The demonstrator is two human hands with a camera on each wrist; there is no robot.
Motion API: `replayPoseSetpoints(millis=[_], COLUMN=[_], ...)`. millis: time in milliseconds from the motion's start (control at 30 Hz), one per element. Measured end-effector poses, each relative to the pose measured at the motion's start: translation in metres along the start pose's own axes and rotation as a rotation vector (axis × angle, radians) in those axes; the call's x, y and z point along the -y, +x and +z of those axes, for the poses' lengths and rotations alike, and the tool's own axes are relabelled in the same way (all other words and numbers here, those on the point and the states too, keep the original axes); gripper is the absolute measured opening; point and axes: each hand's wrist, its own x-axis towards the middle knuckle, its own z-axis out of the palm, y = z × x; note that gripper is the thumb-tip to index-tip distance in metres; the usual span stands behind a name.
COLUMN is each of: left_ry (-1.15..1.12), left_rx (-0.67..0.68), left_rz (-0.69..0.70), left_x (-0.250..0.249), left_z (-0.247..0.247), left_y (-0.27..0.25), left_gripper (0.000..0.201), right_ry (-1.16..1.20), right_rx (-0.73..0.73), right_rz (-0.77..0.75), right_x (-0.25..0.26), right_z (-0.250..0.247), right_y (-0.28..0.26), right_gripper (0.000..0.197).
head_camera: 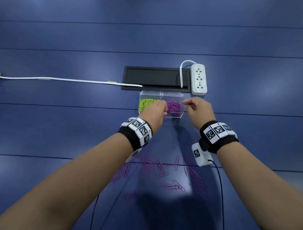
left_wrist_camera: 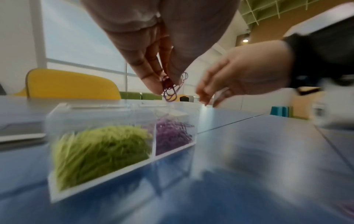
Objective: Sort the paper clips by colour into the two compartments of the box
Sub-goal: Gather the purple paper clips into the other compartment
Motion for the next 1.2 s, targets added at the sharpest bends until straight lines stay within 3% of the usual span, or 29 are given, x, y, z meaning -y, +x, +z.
replayPoseSetpoints(millis=[167, 267, 333, 500, 600, 667, 733, 900, 1033, 1200], left_ry=[0.151, 0.248, 0.251, 0.165, 0.148, 0.125, 0.137, 0.211, 0.197, 0.172], left_rx=[0.045, 0.144, 0.192, 0.026, 0.244, 0.363, 0.411, 0.386, 0.360, 0.328], left_rz=[0.041, 0.008, -0.008, 0.180, 0.235, 0.231, 0.204, 0.158, 0.067, 0.077], left_x=[-0.012, -0.012, -0.008, -0.001, 0.011, 0.022, 0.027, 0.017, 0.002, -0.005], left_z=[-0.004, 0.005, 0.011, 0.022, 0.040, 0.056, 0.069, 0.093, 0.102, 0.105], left_y=[0.059, 0.075, 0.072, 0.014, -0.042, -0.078, -0.105, -0.136, -0.143, -0.145], left_gripper=[0.013, 0.018, 0.020, 0.023, 0.028, 0.039, 0.051, 0.074, 0.064, 0.034], right_ry=[-0.166, -0.321, -0.347, -0.344, -0.271, -0.257, -0.324, -0.550, -0.474, -0.324], right_rx=[0.192, 0.390, 0.433, 0.485, 0.509, 0.440, 0.394, 0.474, 0.464, 0.406], right_rz=[0.080, 0.111, 0.109, -0.001, -0.046, -0.050, -0.021, 0.042, 0.123, 0.122], right_x=[-0.038, -0.050, -0.053, -0.053, -0.057, -0.064, -0.071, -0.073, -0.067, -0.068], right_z=[-0.004, 0.006, 0.016, 0.031, 0.024, 0.016, 0.007, 0.002, 0.017, 0.027], right_y=[-0.062, -0.100, -0.120, -0.143, -0.152, -0.159, -0.169, -0.199, -0.215, -0.219], right_gripper=[0.017, 0.023, 0.029, 0.033, 0.034, 0.036, 0.043, 0.076, 0.075, 0.048])
